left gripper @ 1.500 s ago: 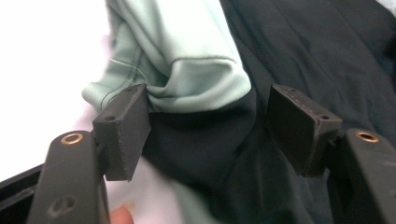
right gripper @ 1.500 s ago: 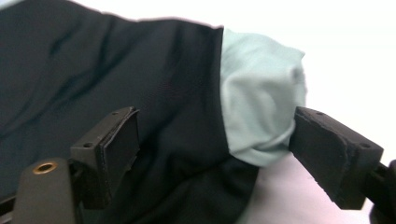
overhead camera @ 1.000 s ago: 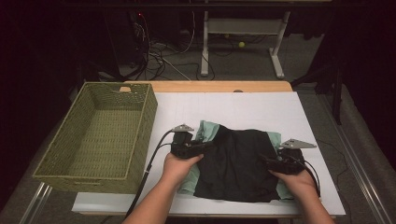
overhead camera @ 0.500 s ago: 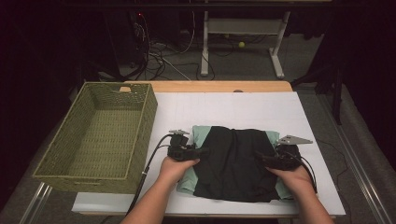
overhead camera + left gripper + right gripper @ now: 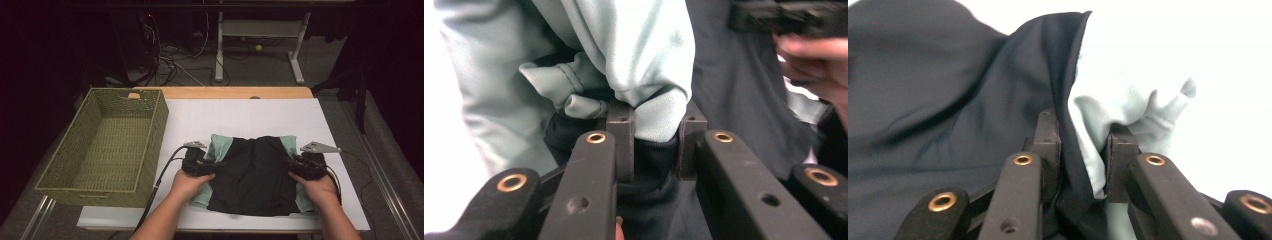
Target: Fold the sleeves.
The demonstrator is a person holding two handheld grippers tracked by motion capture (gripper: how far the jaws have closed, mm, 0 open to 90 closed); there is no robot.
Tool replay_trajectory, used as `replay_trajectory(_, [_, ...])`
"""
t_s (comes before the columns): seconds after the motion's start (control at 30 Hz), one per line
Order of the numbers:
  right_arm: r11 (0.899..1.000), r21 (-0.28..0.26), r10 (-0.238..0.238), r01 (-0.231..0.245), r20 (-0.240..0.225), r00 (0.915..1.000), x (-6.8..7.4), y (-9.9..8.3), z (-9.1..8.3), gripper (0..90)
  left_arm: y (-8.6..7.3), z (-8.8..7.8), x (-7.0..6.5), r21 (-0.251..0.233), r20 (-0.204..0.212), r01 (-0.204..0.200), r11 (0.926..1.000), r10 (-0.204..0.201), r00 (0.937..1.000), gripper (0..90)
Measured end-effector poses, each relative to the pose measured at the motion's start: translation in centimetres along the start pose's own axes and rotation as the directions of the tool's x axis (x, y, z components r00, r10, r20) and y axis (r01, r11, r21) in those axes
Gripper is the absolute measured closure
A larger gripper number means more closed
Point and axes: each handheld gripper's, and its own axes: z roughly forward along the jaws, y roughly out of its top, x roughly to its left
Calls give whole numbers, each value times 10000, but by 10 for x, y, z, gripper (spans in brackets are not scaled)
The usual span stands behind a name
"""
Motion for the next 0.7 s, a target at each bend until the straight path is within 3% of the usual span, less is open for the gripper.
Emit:
replay_trajectory(0.13, [9997, -132, 208, -203, 411, 9989, -20, 3, -10, 743, -1, 6, -8, -177, 489, 5, 9998, 4, 9988, 716])
replay_trajectory(0.2, [9988, -130, 469, -466, 308, 9984, -26, 3, -14, 741, 2, 7, -5, -205, -6, -129, 9997, 129, 9999, 714])
replay_trajectory(0.33, [9980, 184, 607, -604, -185, 9980, -20, -7, -7, 689, 6, 4, 12, -262, -895, 238, 9994, -261, 9956, 712])
replay_trajectory(0.4, [9977, 349, 591, -582, -228, 9980, -18, -12, -3, 572, 7, 3, 18, -227, -1006, 285, 9993, -307, 9944, 679])
replay_trajectory(0.47, [9975, 529, 477, -469, -132, 9988, -17, -15, -1, 446, 7, 0, 19, -205, -1134, 114, 9997, -136, 9935, 585])
replay_trajectory(0.6, [9993, -137, 351, -348, 174, 9992, -13, -16, -11, 182, 7, -5, 17, -190, -1312, -329, 9993, 301, 9909, 428])
replay_trajectory(0.7, [9982, -539, 279, -256, 412, 9988, -7, -18, -21, 79, 8, -11, 15, -251, -1567, -693, 9973, 646, 9855, 323])
